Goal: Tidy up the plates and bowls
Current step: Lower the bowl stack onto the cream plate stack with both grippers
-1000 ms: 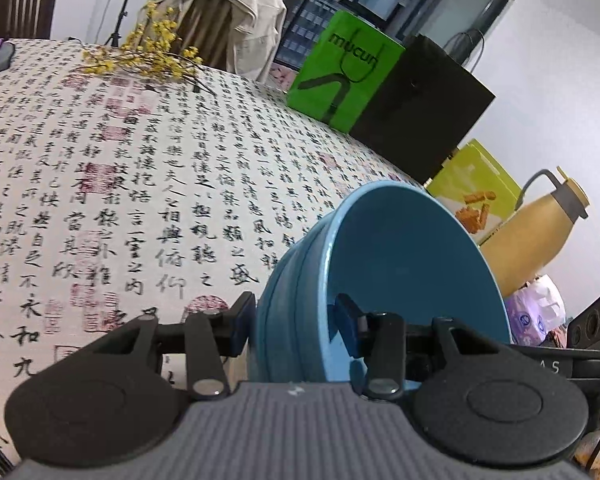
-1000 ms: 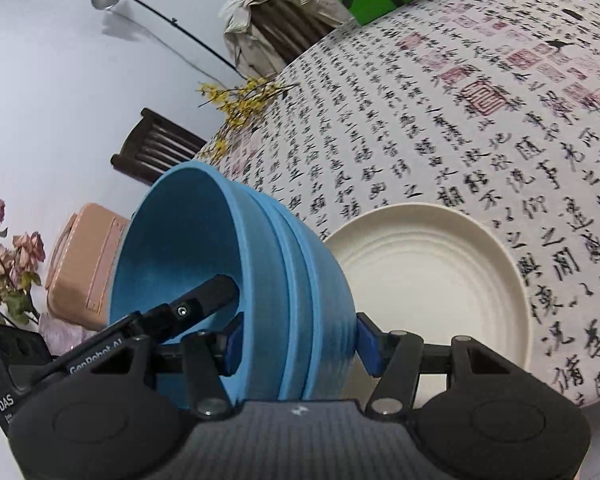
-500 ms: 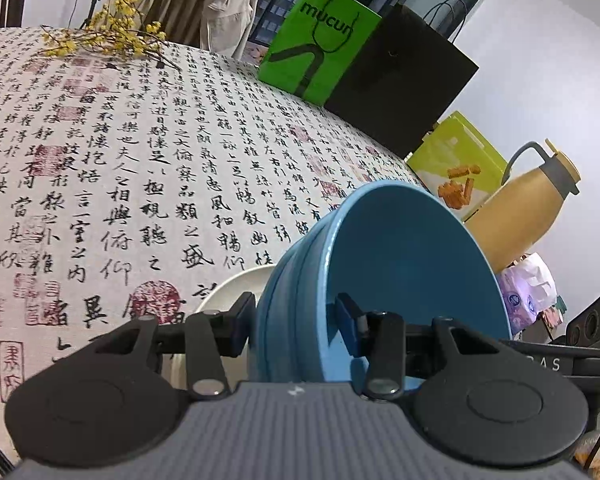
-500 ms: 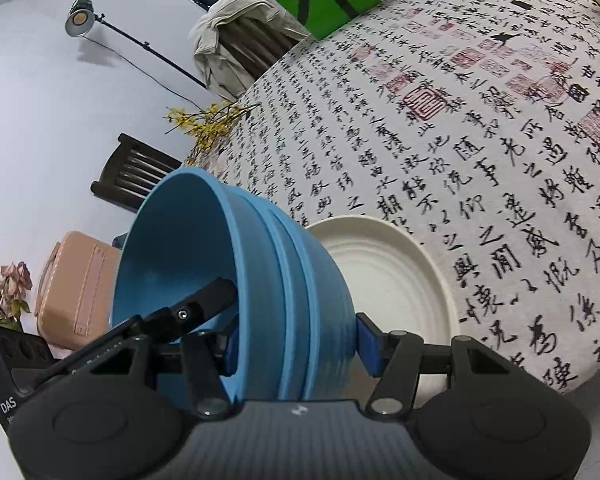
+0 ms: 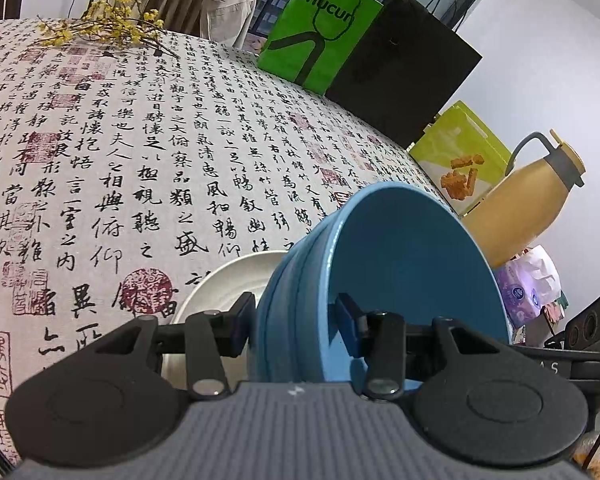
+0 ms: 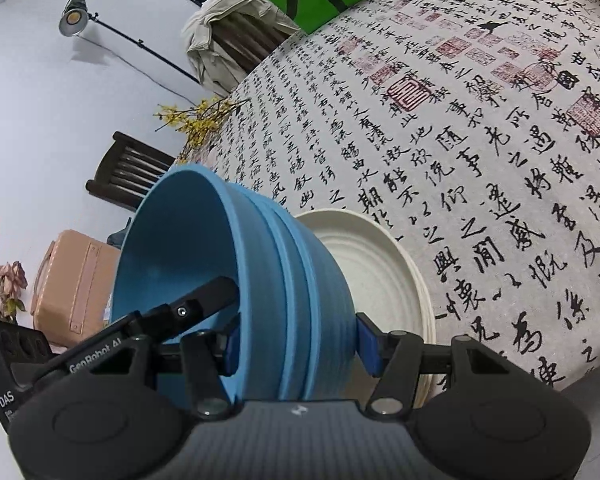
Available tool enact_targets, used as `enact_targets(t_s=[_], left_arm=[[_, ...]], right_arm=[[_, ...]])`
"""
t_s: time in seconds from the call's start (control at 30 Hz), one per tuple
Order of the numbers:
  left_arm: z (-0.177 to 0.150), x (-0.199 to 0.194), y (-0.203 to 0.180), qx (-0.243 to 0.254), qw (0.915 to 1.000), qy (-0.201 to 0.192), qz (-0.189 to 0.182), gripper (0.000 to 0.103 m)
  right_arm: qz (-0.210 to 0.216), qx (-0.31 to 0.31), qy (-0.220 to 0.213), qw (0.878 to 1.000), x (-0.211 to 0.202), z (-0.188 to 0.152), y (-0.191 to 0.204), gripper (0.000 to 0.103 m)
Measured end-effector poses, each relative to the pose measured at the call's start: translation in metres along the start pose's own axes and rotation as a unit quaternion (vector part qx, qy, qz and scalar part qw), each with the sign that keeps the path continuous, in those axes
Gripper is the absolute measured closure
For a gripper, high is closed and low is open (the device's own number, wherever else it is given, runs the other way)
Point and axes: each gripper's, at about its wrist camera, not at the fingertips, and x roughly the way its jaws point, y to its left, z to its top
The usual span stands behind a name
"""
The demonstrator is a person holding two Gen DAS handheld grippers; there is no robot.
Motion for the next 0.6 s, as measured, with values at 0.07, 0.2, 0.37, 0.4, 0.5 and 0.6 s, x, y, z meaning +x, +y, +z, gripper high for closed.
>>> enact_targets(t_s=[0.07,0.2,0.37,0.4,0.5,0.6], left_arm=[[0.000,-0.001,0.003,-0.003,1.0000,-0.001,0.002,0.059],[0.000,0.002,0.009,-0.012,0.9999,0.001,0.003,0.059],[-0.002,0.006,0.012,-0.015,0.9999,0.000,0.002,0.059],[-0.002,0.006,0.012,-0.013,0.9999,-0.002,0.003,0.059],[-0.003,0.006,0.011,-0.012,0.9999,-0.005,0.001,0.058],[-0.003,0.006,0.011,-0.009,0.9999,-0.010,0.000,0.057]], right_arm=[[0.001,-0.003,0.003,1.000,0.002,0.000,0.002,0.047],[-0.001,-0.008,0.005,1.000,0.009,-0.001,0.003,0.047],[-0.009,-0.017,0.002,1.000,0.015,-0.001,0.003,0.047],[-0.009,-0.017,0.001,1.000,0.015,-0.001,0.003,0.047],[-0.009,-0.022,-0.002,1.000,0.016,-0.002,0.003,0.047],[-0.010,-0.030,-0.006,0.999,0.016,-0.001,0.003,0.046]])
